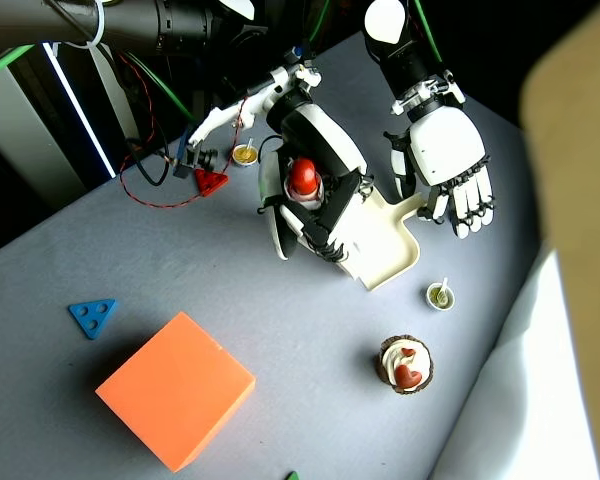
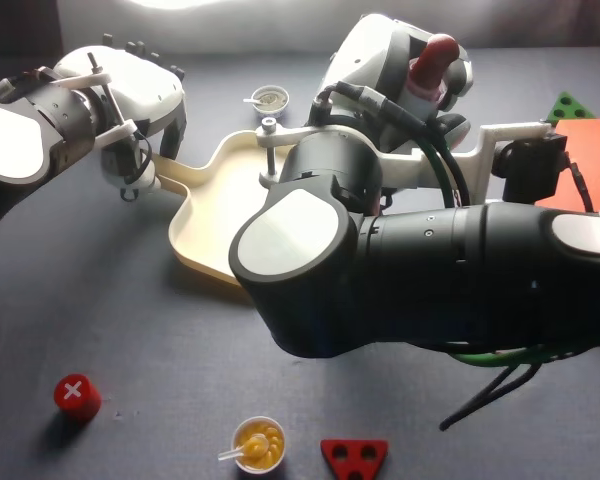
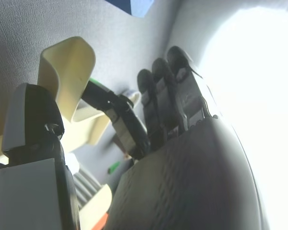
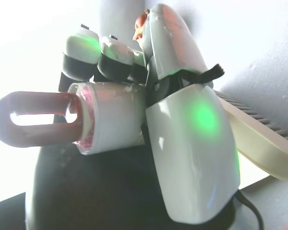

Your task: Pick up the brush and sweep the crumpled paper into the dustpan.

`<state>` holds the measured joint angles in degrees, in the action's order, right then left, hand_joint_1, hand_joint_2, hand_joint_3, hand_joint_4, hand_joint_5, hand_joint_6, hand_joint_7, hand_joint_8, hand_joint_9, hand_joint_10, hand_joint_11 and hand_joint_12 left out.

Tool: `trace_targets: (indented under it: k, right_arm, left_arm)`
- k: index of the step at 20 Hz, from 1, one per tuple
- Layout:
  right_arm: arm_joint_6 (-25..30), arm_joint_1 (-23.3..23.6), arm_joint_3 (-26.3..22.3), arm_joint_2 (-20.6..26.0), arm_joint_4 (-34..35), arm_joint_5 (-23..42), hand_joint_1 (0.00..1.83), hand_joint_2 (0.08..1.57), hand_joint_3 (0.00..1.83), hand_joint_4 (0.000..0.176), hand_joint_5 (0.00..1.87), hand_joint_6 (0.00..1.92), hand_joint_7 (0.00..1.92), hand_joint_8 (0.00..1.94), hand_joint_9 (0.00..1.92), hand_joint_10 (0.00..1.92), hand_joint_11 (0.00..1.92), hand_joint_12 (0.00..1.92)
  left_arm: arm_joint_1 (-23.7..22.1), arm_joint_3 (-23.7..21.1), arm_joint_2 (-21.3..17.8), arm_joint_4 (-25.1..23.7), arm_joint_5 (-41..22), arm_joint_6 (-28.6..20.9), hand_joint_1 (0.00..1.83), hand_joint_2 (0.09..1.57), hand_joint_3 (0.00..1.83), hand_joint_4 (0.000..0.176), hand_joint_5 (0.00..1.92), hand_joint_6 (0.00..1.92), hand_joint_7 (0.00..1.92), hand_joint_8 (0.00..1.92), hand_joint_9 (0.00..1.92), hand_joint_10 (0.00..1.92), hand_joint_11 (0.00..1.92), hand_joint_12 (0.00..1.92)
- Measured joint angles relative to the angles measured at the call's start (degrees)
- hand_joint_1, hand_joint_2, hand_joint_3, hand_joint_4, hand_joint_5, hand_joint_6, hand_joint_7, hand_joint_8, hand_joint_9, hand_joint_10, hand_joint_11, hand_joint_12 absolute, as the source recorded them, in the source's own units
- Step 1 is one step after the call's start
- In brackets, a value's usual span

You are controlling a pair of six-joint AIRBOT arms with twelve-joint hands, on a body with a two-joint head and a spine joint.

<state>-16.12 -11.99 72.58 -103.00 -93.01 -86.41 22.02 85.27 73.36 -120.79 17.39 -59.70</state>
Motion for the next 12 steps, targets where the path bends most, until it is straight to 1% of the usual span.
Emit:
trace_targets:
  k: [2,3,5,7,8,9,10,11,12]
  right_arm:
    - [2.4,0.1,0.5,-0.1,-1.9,0.3,1.57,1.22,0.00,0.176,0.97,1.92,1.06,1.94,1.11,1.92,1.22,1.92]
    - [3.7,0.3,0.7,-0.1,-2.4,0.4,1.57,1.21,0.00,0.176,0.96,1.92,1.04,1.94,1.10,1.92,1.22,1.92]
    - [6.3,1.0,1.0,-0.1,-4.2,0.3,1.58,1.21,0.00,0.176,0.96,1.92,1.05,1.94,1.11,1.92,1.24,1.92]
    - [7.7,2.5,1.0,0.0,-6.0,0.1,1.56,1.22,0.00,0.176,0.99,1.92,1.08,1.94,1.13,1.92,1.25,1.92]
    - [8.0,2.8,1.0,0.0,-7.9,0.0,1.56,1.22,0.00,0.176,0.99,1.92,1.08,1.94,1.13,1.92,1.25,1.92]
    - [8.0,2.9,1.0,0.2,-9.1,-0.1,1.55,1.22,0.00,0.176,0.96,1.92,1.08,1.94,1.15,1.92,1.25,1.92]
    - [7.7,3.1,0.2,0.8,-8.9,0.1,1.56,1.22,0.00,0.176,0.96,1.92,1.07,1.94,1.14,1.92,1.26,1.92]
    - [6.6,3.2,-0.5,1.3,-7.9,0.3,1.56,1.22,0.00,0.176,0.96,1.92,1.07,1.94,1.14,1.92,1.26,1.92]
    - [3.5,3.2,-1.7,2.1,-6.0,0.6,1.60,1.21,0.00,0.176,0.93,1.92,1.03,1.94,1.10,1.92,1.25,1.92]
  left_arm:
    - [0.0,0.0,0.0,0.0,0.0,-0.2,1.16,1.09,0.00,0.000,1.04,0.87,0.39,0.00,0.31,0.00,0.19,0.19]
    - [0.0,0.0,0.0,0.0,0.0,-0.2,1.16,1.09,0.00,0.000,1.04,0.87,0.40,0.01,0.32,0.01,0.21,0.20]
    - [0.0,0.0,0.0,0.0,0.0,-0.2,1.16,1.08,0.00,0.000,1.04,0.87,0.39,0.00,0.32,0.00,0.20,0.20]
    - [0.0,0.0,0.0,0.0,0.0,-0.2,1.17,1.08,0.00,0.000,1.06,0.83,0.39,0.00,0.30,0.00,0.20,0.20]
    - [0.0,0.0,0.0,0.0,0.0,-0.2,1.17,1.08,0.00,0.000,1.06,0.83,0.39,0.00,0.30,0.00,0.20,0.20]
    - [0.0,0.0,0.0,0.0,0.0,-0.3,1.16,1.09,0.00,0.000,1.03,0.89,0.38,0.00,0.29,0.00,0.19,0.21]
    - [0.0,0.0,0.0,0.0,0.0,-0.3,1.16,1.09,0.00,0.000,1.03,0.90,0.39,0.01,0.30,0.00,0.19,0.21]
    - [0.0,0.0,0.0,0.0,0.0,-0.3,1.16,1.09,0.00,0.000,1.03,0.90,0.39,0.01,0.30,0.00,0.19,0.21]
    - [0.0,0.0,0.0,0.0,0.0,-0.3,1.15,1.09,0.00,0.000,1.03,0.89,0.40,0.00,0.32,0.01,0.19,0.22]
